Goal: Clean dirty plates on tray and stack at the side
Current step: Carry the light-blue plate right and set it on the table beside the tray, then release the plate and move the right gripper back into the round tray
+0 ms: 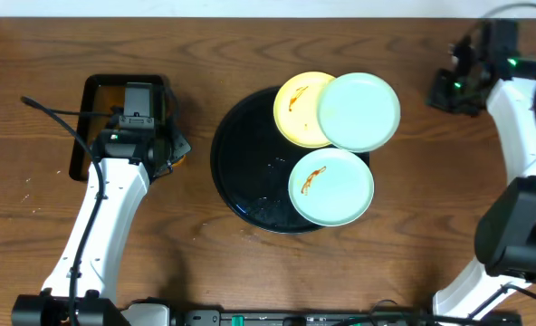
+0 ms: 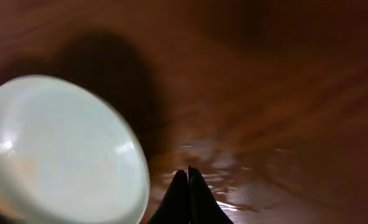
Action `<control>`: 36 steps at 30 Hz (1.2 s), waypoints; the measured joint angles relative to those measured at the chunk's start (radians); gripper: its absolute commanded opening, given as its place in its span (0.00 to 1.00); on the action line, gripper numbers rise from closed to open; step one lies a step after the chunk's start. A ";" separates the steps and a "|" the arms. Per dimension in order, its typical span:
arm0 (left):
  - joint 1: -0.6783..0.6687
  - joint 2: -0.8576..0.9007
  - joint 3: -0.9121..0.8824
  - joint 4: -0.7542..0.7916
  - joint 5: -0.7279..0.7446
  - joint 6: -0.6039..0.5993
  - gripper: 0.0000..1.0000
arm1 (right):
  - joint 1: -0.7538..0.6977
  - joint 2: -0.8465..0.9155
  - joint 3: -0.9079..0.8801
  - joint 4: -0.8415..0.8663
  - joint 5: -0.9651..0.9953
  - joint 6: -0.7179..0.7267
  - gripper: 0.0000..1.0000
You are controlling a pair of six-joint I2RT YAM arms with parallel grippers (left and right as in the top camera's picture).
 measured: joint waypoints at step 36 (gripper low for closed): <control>0.000 0.000 -0.001 0.011 0.001 0.000 0.08 | 0.463 0.000 -0.118 0.114 0.169 0.328 0.71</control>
